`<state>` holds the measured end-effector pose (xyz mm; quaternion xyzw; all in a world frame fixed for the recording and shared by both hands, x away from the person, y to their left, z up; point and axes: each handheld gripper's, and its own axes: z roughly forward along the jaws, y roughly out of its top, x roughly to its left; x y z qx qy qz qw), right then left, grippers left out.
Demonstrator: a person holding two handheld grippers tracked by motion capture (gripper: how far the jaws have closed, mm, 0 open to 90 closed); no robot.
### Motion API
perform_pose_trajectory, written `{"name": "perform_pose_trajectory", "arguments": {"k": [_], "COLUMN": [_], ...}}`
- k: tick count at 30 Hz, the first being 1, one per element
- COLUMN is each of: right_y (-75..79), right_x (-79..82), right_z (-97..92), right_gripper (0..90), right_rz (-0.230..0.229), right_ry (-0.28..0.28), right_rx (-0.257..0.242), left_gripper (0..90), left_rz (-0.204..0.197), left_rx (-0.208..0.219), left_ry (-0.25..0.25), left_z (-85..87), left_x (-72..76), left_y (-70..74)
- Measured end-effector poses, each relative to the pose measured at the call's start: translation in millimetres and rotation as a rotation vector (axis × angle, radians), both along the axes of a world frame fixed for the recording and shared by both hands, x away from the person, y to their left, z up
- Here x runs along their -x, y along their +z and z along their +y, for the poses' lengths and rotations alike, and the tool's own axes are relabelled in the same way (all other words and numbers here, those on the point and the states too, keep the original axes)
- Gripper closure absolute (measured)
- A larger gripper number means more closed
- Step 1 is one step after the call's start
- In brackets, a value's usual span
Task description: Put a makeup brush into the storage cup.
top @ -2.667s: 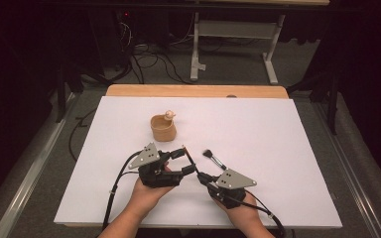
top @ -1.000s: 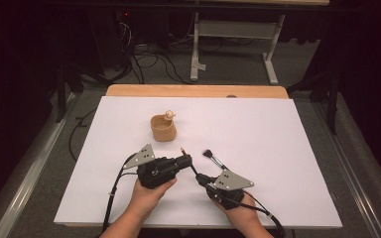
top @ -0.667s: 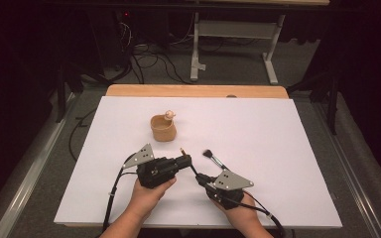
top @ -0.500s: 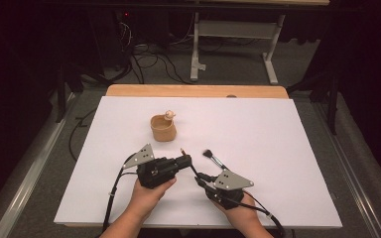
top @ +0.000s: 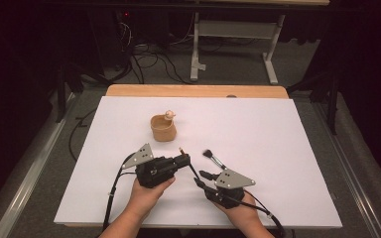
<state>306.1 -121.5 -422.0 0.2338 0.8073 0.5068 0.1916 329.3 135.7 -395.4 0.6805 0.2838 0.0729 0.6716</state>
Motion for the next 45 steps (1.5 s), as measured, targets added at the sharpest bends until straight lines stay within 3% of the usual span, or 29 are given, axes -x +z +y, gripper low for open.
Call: {"name": "perform_pose_trajectory", "arguments": {"k": [6, 14, 18, 22, 30, 36, 39, 45], "right_y": [4.6, 12.6, 16.6, 20.4, 29.9, 28.1, 23.9, 22.7], "right_x": [-2.3, -6.7, -8.3, -12.5, -16.6, -15.2, -14.6, -13.5], "right_z": [-6.1, -21.9, -29.5, -37.4, -64.4, -84.4, -89.2, -91.4], "right_gripper": [57.4, 43.7, 38.8, 34.1, 32.3, 29.6, 26.7, 16.5], "right_rz": [0.011, 0.004, -0.008, -0.002, -0.017, -0.018, -0.008, -0.007], "right_ry": [-0.027, -0.05, -0.081, -0.104, -0.164, -0.204, -0.214, -0.218], "right_rx": [-0.029, -0.063, -0.077, -0.109, -0.09, -0.117, -0.133, -0.12], "left_gripper": [82.5, 82.4, 82.4, 82.4, 82.4, 82.4, 82.4, 82.4], "left_rz": [-0.008, -0.049, -0.058, -0.062, -0.068, -0.074, -0.076, -0.074], "left_rx": [-0.036, -0.132, -0.158, -0.17, -0.192, -0.202, -0.212, -0.23], "left_ry": [0.027, 0.077, 0.088, 0.101, 0.137, 0.158, 0.168, 0.195], "left_z": [1.2, -1.9, -2.4, 1.0, 10.5, 15.7, 18.3, 23.6], "left_x": [0.4, 3.9, 4.8, 5.8, 4.2, 2.6, 1.9, 0.2], "left_y": [1.3, 5.9, 7.6, 9.7, 11.4, 12.3, 12.0, 11.7]}}
